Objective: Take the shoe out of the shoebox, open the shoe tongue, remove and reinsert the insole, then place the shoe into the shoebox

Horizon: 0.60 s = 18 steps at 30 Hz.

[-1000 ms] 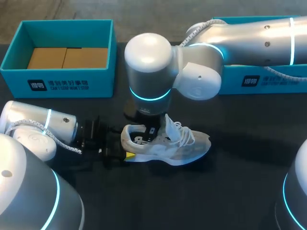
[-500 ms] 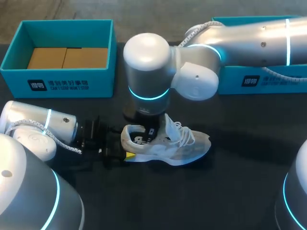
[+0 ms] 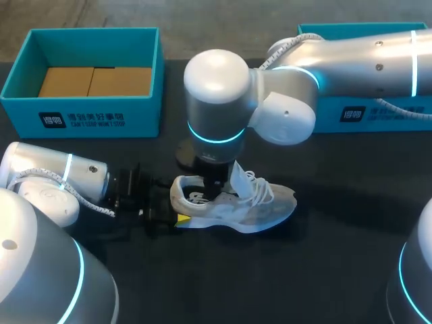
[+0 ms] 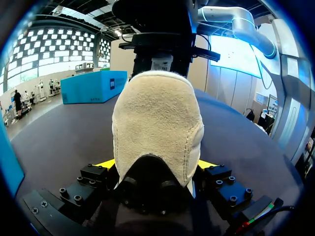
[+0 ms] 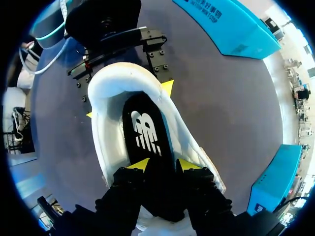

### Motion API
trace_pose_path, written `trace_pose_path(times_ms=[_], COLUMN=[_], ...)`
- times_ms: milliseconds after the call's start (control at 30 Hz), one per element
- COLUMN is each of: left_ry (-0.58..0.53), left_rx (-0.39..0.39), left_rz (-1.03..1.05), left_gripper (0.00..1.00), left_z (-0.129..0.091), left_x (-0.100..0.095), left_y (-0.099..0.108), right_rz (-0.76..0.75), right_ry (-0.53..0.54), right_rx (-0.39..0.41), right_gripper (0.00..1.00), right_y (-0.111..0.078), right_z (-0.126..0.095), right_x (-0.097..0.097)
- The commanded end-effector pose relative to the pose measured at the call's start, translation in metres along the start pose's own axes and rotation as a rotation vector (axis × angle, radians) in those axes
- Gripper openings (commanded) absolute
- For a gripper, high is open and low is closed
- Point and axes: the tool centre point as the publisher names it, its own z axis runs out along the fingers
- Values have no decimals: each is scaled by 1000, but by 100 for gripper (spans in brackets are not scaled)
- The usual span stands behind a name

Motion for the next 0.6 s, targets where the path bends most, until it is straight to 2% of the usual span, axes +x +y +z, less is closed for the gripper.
trace_pose_path(times_ms=[33, 233, 500, 600], left_ry=[1, 1, 1, 1], left_rx=[-3, -3, -3, -3], left_rz=[-1, -1, -1, -1], left_gripper=[0, 0, 0, 0], left_z=[1, 1, 1, 1], left_x=[-1, -1, -1, -1], left_y=[2, 2, 2, 2], right_rz=[-17, -39, -70, -80], right_ry=[24, 63, 105, 127], right_rx=[-15, -57, -61, -60], right_gripper=[36, 45, 53, 53], right_y=[7, 12, 13, 11], right_z=[8, 11, 19, 22], right_x=[-3, -5, -4, -1])
